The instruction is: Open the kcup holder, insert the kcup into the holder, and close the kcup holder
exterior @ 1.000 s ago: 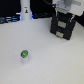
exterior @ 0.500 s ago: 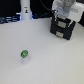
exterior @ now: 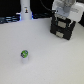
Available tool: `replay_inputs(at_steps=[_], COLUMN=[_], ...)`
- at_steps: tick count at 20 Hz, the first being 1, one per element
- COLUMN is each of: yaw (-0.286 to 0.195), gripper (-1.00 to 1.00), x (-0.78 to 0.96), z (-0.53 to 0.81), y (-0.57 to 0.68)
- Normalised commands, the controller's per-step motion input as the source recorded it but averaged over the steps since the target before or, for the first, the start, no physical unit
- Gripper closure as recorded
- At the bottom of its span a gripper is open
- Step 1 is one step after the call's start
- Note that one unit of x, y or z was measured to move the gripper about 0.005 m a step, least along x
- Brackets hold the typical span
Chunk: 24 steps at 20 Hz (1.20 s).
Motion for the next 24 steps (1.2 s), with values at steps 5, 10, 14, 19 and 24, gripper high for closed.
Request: replay_inputs(at_steps=[5,10,14,19,24], yaw=[-0.022,-0.032,-0.032,-0.08,-0.093], gripper=[1.0,1.0,1.0,1.0,1.0], x=[0.2,0.45,0.47,0.78,0.93], z=[0.01,0.08,0.09,0.15,0.09], y=[-0.03,-0.13,-0.14,-0.29,-0.34])
